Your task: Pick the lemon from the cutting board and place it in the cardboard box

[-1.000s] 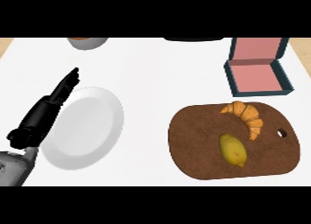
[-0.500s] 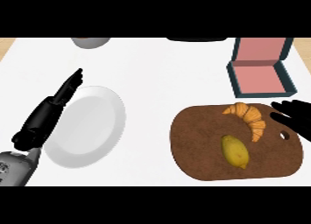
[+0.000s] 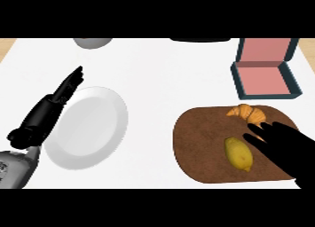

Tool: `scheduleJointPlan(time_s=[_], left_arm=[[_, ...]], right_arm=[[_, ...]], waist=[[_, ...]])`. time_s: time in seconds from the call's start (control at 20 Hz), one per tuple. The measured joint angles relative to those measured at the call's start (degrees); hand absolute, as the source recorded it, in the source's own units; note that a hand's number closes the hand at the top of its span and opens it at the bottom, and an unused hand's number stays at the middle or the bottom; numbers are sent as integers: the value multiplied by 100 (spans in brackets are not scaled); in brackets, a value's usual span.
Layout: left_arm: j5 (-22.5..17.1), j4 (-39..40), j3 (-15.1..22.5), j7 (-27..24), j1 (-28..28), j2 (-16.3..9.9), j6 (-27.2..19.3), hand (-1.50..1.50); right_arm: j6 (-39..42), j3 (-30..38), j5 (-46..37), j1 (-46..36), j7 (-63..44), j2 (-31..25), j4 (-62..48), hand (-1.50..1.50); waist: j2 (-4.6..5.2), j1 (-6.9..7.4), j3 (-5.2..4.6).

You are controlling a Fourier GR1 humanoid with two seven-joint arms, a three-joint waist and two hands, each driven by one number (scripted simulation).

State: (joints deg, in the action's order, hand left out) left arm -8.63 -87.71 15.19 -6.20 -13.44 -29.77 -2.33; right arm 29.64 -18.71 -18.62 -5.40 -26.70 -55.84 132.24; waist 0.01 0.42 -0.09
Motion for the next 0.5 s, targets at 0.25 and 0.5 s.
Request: scheduleJointPlan(time_s=[0.25, 0.5], left_arm=[[173, 24, -167, 80, -27, 138, 126, 0], [304, 13, -340, 128, 4, 268, 280, 0]], right_arm=[[377, -467, -388, -102, -523, 632, -37, -150], [548, -729, -1075, -303, -647, 1165, -357, -150]], waist=[[-2, -19, 5], [-1, -21, 7]])
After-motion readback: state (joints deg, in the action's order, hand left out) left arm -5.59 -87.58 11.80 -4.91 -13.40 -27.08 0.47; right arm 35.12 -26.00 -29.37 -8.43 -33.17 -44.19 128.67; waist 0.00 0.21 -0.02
